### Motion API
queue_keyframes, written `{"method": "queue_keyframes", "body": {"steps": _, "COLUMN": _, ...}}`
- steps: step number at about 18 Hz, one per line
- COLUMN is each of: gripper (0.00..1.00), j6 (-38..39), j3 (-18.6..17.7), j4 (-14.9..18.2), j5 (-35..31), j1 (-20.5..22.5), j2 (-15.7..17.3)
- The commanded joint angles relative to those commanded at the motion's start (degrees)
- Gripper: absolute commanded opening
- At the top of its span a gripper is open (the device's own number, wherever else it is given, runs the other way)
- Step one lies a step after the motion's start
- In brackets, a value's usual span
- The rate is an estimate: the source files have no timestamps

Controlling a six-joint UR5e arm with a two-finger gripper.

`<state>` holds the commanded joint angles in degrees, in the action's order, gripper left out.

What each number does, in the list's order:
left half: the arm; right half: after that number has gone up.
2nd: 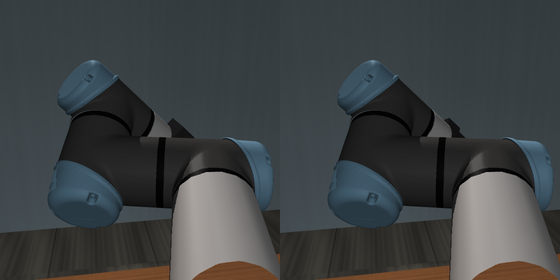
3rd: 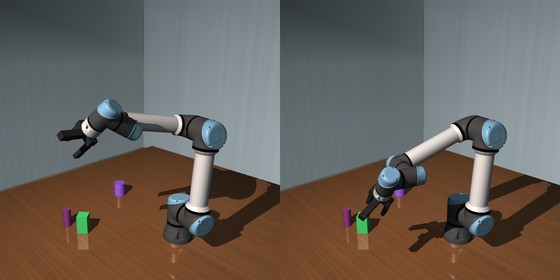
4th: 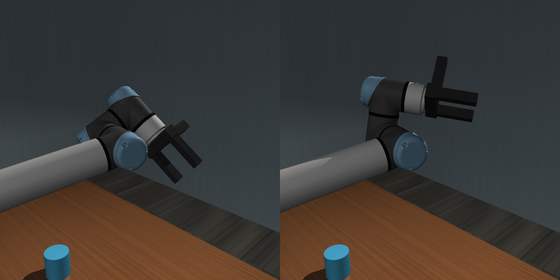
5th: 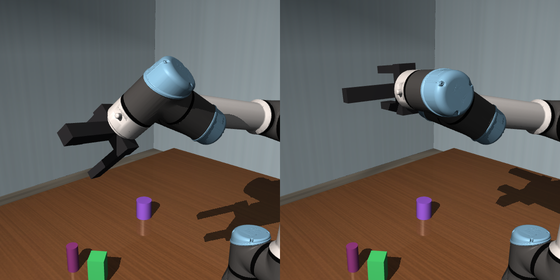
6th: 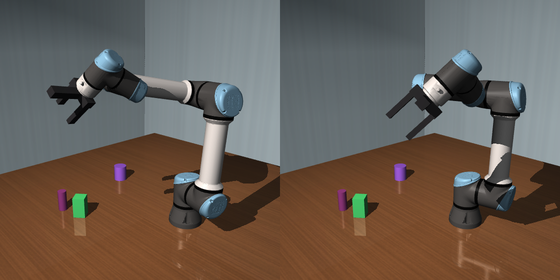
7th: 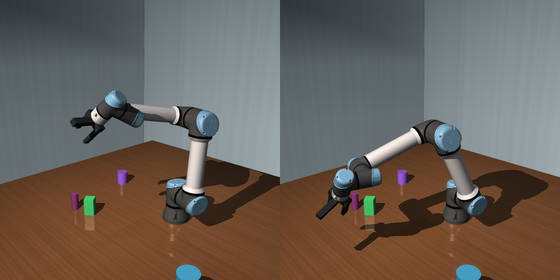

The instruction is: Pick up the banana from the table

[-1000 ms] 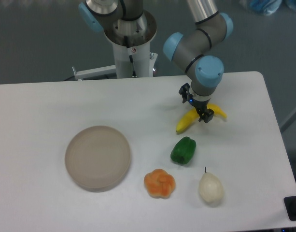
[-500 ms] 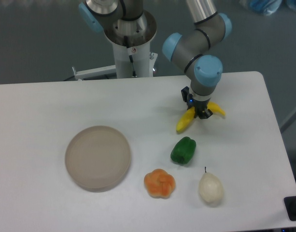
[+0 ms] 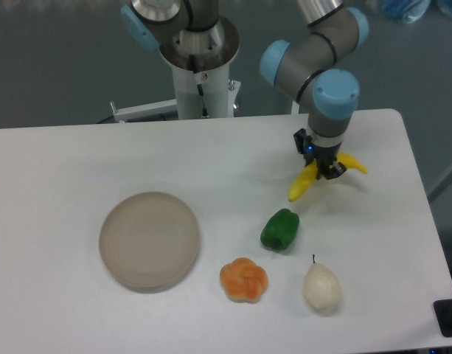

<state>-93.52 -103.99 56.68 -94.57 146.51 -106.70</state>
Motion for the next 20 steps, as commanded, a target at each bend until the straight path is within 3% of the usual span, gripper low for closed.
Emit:
{"method": "queue_keyframes", "body": {"steps": 6, "gripper": 0.2, "j6": 0.0, "j3": 11.33, "j4": 5.8, "j5": 3.08, "j1": 0.18, "j2": -5.88}}
{"method": "queue_keyframes", "body": {"steps": 8, "gripper": 0.18, "j6": 0.0, "j3": 16.17, "j4": 10.89, "j5": 4.13, "j1": 0.09, "j2": -7.55}}
{"method": "queue_keyframes", "body": {"steps": 11, "gripper": 0.18, "j6": 0.0, "j3": 21.18, "j4": 14.77, "j5": 5.01, "j1": -0.53, "j2": -9.84}}
{"method": "queue_keyframes", "body": {"steps": 20, "gripper": 0.18, "j6": 0.18, "j3": 24.89, "j4": 14.86, "j5": 4.93, "j1": -2.37, "j2": -11.78}}
